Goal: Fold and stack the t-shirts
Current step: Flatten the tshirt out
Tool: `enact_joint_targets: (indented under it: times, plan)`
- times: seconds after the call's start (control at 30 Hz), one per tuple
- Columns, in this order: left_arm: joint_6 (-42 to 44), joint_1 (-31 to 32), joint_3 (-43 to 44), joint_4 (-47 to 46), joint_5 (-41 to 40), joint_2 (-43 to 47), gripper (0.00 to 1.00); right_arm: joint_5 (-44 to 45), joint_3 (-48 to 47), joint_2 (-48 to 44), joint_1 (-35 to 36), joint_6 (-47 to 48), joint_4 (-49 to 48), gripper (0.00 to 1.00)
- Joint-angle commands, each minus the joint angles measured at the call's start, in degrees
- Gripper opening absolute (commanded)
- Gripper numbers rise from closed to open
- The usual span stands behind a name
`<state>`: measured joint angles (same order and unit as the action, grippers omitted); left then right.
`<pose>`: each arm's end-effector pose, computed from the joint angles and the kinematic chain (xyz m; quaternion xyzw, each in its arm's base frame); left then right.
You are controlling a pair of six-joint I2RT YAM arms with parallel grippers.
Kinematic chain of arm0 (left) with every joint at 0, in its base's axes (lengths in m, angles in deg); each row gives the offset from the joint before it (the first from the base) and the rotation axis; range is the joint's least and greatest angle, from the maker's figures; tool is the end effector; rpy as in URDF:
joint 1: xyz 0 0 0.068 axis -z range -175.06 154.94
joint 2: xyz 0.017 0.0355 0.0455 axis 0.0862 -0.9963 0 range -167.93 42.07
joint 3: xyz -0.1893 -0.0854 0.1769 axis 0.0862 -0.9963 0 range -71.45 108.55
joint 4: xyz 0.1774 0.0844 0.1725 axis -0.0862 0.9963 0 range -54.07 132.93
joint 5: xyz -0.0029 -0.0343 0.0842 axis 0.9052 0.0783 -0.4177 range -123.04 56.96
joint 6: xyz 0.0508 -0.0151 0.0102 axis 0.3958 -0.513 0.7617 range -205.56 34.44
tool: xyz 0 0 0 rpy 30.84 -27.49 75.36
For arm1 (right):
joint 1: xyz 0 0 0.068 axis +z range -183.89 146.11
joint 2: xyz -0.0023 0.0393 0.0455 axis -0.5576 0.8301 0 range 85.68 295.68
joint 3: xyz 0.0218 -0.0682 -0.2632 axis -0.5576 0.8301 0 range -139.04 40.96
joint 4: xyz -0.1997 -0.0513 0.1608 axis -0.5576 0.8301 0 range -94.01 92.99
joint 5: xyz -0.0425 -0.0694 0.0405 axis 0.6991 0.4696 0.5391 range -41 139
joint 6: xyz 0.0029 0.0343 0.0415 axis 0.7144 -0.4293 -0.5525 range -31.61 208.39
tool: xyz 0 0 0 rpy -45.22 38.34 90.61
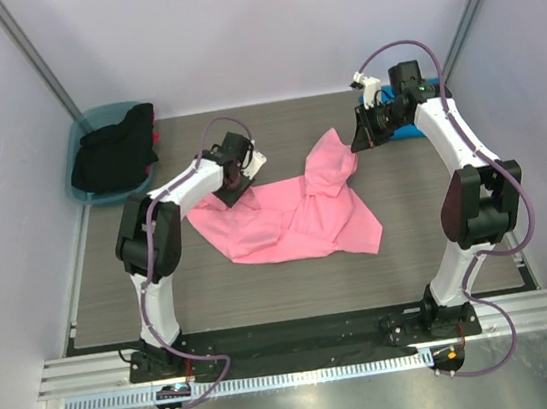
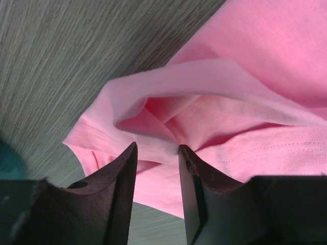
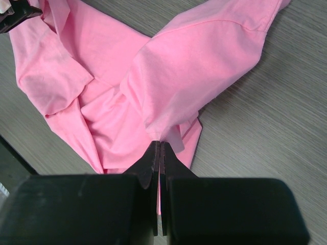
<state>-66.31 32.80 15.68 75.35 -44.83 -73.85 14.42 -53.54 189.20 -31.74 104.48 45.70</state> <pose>0.3742 -0.1895 0.1844 0.3725 0.9032 0.0865 0.1951 0.3857 0.0347 0.3027 -0.2248 0.8952 0.2529 0.2901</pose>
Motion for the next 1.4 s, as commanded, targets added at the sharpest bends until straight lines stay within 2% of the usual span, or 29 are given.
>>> enact_joint_targets:
  times: [0.0,0.43,0.67,1.0,1.17,1.3,1.33,1.37]
  plan:
    - [-0.70,-0.26,1.11,-0.66,0.63,-0.54,0.37,-0.13,-1.21,-0.52,0.13,-0.45,-1.20,0.01]
    - [-1.75,-0.26,-0.55,0.05,0.90,1.39,0.31,-0.04,-1.22,0.01,0.04,-0.45,-1.46,0.01]
    - [-1.84,-0.26,-2.93,-0.66,-0.07,2.19,0.20,-0.39,-1.56,0.80,0.05,-0.89,-1.90,0.01]
    - [-1.93,-0.17,-1.18,-0.66,-0.51,0.26,0.29,-0.48,-1.30,0.80,-0.04,-1.07,-1.99,0.01]
    - [-1.58,-0.26,0.67,-0.66,-0.78,-1.68,0.27,-0.48,-1.39,0.80,0.04,-1.07,-1.99,0.01]
    - [-1.49,-0.17,2.42,-0.31,-0.69,-2.82,0.17,-0.39,-1.30,0.71,-0.04,-0.98,-1.99,0.01]
    - [-1.49,-0.17,2.95,-0.13,-0.69,-2.65,0.08,-0.30,-1.39,0.63,-0.04,-1.07,-1.99,0.01]
    - [-1.49,-0.17,3.13,-0.13,-0.69,-2.39,0.04,-0.30,-1.48,0.63,-0.04,-0.98,-1.99,0.01]
